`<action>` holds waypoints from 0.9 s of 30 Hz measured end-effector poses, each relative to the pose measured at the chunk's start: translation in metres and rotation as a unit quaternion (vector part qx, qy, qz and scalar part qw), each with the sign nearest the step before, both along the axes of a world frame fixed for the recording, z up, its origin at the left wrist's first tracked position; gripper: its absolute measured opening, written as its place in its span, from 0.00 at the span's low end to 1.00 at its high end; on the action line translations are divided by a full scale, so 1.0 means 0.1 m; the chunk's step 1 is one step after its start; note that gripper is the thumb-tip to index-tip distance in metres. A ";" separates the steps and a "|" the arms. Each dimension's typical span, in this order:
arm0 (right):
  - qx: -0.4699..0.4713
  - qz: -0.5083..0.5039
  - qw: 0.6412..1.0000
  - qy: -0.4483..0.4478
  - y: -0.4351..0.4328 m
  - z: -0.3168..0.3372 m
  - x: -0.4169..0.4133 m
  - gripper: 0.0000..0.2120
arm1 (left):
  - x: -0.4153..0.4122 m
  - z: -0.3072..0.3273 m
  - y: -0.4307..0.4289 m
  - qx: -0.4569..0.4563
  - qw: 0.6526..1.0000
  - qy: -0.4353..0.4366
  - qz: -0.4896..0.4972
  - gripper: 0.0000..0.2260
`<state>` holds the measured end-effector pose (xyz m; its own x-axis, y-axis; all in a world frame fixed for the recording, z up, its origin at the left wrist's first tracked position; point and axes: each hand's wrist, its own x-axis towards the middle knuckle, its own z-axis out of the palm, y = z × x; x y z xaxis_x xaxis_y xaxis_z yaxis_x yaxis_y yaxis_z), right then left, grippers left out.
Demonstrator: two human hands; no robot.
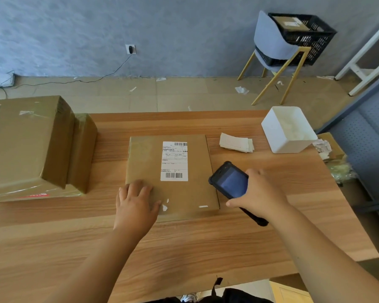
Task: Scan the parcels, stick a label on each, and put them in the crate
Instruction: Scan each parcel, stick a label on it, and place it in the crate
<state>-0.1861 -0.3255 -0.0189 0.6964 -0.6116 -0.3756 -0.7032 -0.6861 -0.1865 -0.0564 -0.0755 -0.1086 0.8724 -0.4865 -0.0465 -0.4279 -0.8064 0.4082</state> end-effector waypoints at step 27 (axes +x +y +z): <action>0.006 -0.267 0.963 0.029 -0.19 -1.16 -0.57 0.39 | 0.10 0.10 -0.35 0.012 0.994 -0.002 -0.111 0.09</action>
